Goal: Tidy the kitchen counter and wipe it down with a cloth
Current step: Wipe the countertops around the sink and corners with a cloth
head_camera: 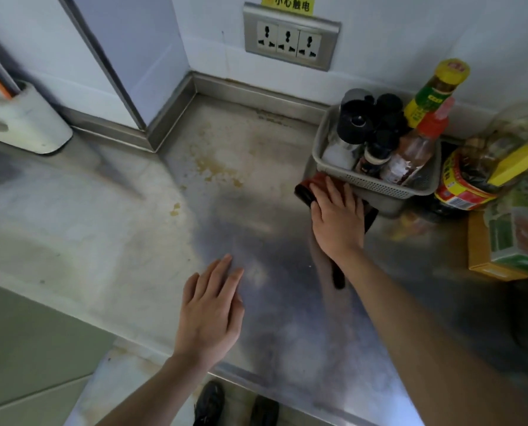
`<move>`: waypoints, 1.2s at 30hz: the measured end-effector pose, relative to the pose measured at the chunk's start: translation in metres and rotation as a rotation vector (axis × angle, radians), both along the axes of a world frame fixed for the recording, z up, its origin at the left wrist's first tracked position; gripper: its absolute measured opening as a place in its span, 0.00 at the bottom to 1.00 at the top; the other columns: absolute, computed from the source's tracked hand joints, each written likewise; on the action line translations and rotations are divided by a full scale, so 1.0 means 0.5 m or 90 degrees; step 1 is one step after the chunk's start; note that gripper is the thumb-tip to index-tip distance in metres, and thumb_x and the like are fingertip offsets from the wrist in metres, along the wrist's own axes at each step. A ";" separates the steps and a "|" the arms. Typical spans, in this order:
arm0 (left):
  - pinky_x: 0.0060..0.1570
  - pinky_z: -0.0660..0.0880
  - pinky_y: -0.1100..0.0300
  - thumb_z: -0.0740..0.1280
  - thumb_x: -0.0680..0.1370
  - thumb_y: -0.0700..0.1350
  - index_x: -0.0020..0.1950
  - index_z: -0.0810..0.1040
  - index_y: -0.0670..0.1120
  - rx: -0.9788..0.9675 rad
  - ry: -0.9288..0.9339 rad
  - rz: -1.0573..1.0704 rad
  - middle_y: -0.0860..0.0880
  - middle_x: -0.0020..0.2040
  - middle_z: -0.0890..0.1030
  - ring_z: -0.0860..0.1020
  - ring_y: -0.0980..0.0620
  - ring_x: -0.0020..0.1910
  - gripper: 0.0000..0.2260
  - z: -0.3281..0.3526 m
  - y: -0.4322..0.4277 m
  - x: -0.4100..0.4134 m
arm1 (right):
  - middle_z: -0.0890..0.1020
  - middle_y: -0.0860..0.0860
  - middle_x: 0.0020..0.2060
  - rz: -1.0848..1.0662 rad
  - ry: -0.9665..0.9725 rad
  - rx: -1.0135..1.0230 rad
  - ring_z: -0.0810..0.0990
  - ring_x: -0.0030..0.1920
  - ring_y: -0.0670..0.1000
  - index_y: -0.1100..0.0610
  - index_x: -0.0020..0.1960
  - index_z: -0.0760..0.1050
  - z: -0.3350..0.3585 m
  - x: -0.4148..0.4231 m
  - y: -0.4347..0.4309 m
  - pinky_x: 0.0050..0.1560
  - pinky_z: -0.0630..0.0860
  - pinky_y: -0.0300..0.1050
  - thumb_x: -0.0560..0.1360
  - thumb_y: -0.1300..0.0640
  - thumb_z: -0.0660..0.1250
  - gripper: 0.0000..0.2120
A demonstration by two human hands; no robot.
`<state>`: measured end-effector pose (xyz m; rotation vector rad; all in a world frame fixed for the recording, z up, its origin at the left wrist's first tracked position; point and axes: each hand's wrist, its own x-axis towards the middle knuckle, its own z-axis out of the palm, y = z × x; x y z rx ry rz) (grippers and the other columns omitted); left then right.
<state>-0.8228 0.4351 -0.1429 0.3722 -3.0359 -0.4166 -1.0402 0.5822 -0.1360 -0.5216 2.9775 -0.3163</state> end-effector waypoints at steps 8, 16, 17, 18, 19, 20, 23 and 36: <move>0.63 0.64 0.50 0.57 0.76 0.47 0.64 0.73 0.47 0.008 0.014 -0.002 0.46 0.68 0.72 0.68 0.47 0.67 0.18 -0.001 -0.002 0.007 | 0.55 0.43 0.75 0.407 -0.050 0.015 0.50 0.75 0.54 0.41 0.73 0.56 0.009 0.100 -0.026 0.72 0.45 0.53 0.79 0.46 0.44 0.22; 0.61 0.65 0.49 0.56 0.75 0.46 0.63 0.73 0.47 0.025 0.047 -0.001 0.46 0.67 0.72 0.69 0.48 0.67 0.18 -0.006 -0.002 0.002 | 0.53 0.47 0.76 0.139 -0.017 0.004 0.49 0.75 0.57 0.44 0.74 0.56 -0.008 -0.002 -0.092 0.73 0.44 0.56 0.81 0.50 0.46 0.21; 0.61 0.65 0.49 0.57 0.75 0.46 0.63 0.73 0.47 0.025 0.046 -0.001 0.46 0.68 0.72 0.69 0.48 0.67 0.18 -0.006 -0.002 0.003 | 0.55 0.48 0.76 0.174 -0.009 -0.007 0.51 0.75 0.58 0.44 0.73 0.57 -0.010 0.032 -0.090 0.72 0.47 0.57 0.81 0.50 0.46 0.21; 0.62 0.65 0.49 0.57 0.75 0.46 0.64 0.73 0.47 0.027 0.043 0.000 0.47 0.68 0.72 0.68 0.48 0.67 0.18 -0.007 -0.002 0.004 | 0.59 0.48 0.75 0.220 0.002 -0.012 0.55 0.74 0.58 0.45 0.73 0.60 -0.010 0.072 -0.085 0.72 0.50 0.57 0.81 0.49 0.47 0.21; 0.62 0.65 0.50 0.57 0.75 0.46 0.64 0.73 0.47 0.028 0.040 0.003 0.47 0.68 0.72 0.68 0.49 0.67 0.18 -0.007 -0.003 0.004 | 0.63 0.48 0.73 0.263 0.009 -0.012 0.59 0.73 0.58 0.45 0.71 0.63 -0.008 0.114 -0.075 0.71 0.54 0.58 0.80 0.49 0.48 0.21; 0.62 0.64 0.50 0.57 0.76 0.46 0.64 0.72 0.48 0.028 0.036 0.004 0.47 0.68 0.72 0.68 0.49 0.67 0.18 -0.007 -0.003 0.003 | 0.66 0.48 0.72 0.294 0.014 -0.008 0.63 0.72 0.58 0.46 0.70 0.65 -0.006 0.146 -0.059 0.69 0.58 0.58 0.79 0.49 0.49 0.21; 0.63 0.64 0.50 0.56 0.76 0.47 0.65 0.72 0.48 0.024 0.031 0.006 0.47 0.68 0.72 0.67 0.49 0.67 0.18 -0.004 -0.004 0.001 | 0.68 0.48 0.71 0.259 0.010 0.023 0.66 0.70 0.57 0.44 0.69 0.66 -0.003 0.131 0.001 0.68 0.61 0.58 0.78 0.49 0.48 0.21; 0.60 0.63 0.53 0.54 0.75 0.47 0.62 0.72 0.46 0.094 0.090 0.007 0.45 0.67 0.72 0.72 0.45 0.61 0.18 0.022 -0.014 0.035 | 0.69 0.46 0.70 0.278 0.016 0.064 0.66 0.70 0.56 0.45 0.69 0.65 0.004 0.396 0.073 0.67 0.61 0.59 0.75 0.51 0.53 0.22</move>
